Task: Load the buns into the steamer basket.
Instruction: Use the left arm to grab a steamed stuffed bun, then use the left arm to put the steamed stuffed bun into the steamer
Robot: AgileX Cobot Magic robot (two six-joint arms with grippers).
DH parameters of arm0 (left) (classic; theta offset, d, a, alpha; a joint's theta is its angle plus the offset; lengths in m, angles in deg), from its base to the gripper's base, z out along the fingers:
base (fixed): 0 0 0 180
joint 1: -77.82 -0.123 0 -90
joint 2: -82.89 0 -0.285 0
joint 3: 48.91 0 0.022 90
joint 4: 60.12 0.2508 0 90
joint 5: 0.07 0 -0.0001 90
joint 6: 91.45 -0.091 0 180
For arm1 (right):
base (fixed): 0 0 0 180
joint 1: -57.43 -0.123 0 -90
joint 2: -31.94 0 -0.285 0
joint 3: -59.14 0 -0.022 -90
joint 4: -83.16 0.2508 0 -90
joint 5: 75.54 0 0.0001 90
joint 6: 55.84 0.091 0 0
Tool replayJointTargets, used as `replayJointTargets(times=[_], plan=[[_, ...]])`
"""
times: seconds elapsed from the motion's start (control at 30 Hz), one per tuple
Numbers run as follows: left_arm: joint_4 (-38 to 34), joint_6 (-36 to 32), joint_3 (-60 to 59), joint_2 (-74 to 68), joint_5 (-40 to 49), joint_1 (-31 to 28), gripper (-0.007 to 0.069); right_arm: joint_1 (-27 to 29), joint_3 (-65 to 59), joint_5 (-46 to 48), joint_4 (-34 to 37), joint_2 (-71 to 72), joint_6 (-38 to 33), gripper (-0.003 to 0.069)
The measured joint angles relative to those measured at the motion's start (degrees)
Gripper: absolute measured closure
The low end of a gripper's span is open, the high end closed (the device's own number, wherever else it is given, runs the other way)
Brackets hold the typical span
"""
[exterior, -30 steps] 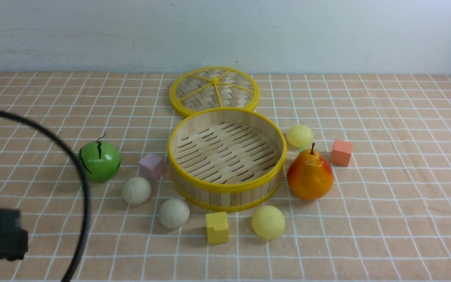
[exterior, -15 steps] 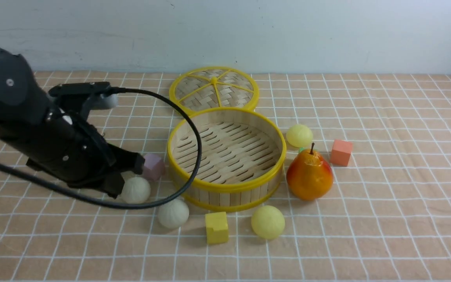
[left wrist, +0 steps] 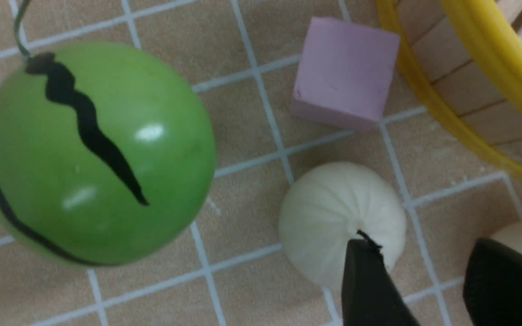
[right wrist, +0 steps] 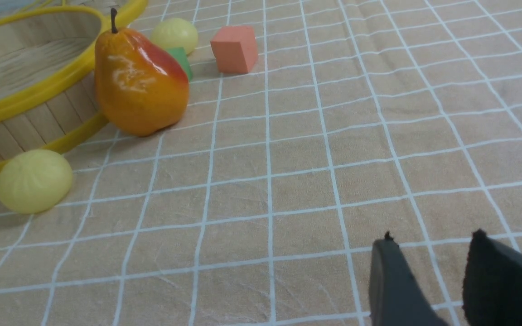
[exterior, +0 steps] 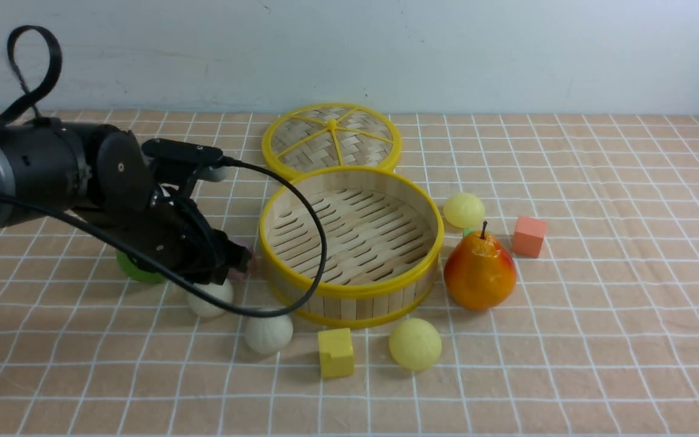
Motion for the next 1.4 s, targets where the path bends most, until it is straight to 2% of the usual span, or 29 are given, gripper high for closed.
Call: replayJointTargets(times=[0.13, 0.23, 0.33, 0.37, 0.4, 0.43, 0.5, 0.7, 0.93, 1.03, 1.13, 1.3, 1.37, 1.4], plan=[[0.6, -0.2, 0.0, -3.3, -3.6, 0.0, 0.0319, 0.0, 0.0, 0.0, 0.0, 0.0, 0.0, 0.0419], [1.1, -0.2, 0.0, -4.7, -4.1, 0.0, 0.0369, 0.0, 0.0, 0.0, 0.0, 0.0, 0.0, 0.0419], [1.1, -0.2, 0.1, -4.9, -4.0, 0.0, 0.0433, 0.0, 0.0, 0.0, 0.0, 0.0, 0.0, 0.0419], [1.1, -0.2, 0.4, -4.9, -3.4, 0.0, 0.0502, 0.0, 0.0, 0.0, 0.0, 0.0, 0.0, 0.0419], [1.1, -0.2, 0.4, -4.9, -3.4, 0.0, 0.0502, 0.0, 0.0, 0.0, 0.0, 0.0, 0.0, 0.0419], [1.1, -0.2, 0.6, -4.7, -2.6, 0.0, 0.0597, 0.0, 0.0, 0.0, 0.0, 0.0, 0.0, 0.0419], [1.1, -0.2, 1.1, -4.1, -1.5, 0.0, 0.0631, 0.0, 0.0, 0.0, 0.0, 0.0, 0.0, 0.0419], [0.1, -0.2, 4.4, 3.2, 5.9, 2.3, 0.0636, 0.0, 0.0, 0.0, 0.0, 0.0, 0.0, 0.0419], [-1.2, -1.5, 7.8, 5.6, 1.6, 9.3, 0.0636, 0.0, 0.0, 0.0, 0.0, 0.0, 0.0, 0.0419], [-1.3, -1.7, 7.8, 2.1, -4.0, 10.5, 0.0628, 0.0, 0.0, 0.0, 0.0, 0.0, 0.0, 0.0419], [-0.5, -1.7, 8.0, -3.6, -9.6, 10.5, 0.0577, 0.0, 0.0, 0.0, 0.0, 0.0, 0.0, 0.0419], [0.6, -1.7, 9.0, -8.4, -9.8, 10.3, 0.0415, 0.0, 0.0, 0.0, 0.0, 0.0, 0.0, 0.0419], [0.4, -1.3, 10.0, -7.8, -7.9, 10.3, 0.03, 0.0, 0.0, 0.0, 0.0, 0.0, 0.0, 0.0419], [0.4, -1.1, 10.2, -7.8, -7.7, 10.3, 0.03, 0.0, 0.0, 0.0, 0.0, 0.0, 0.0, 0.0419]])
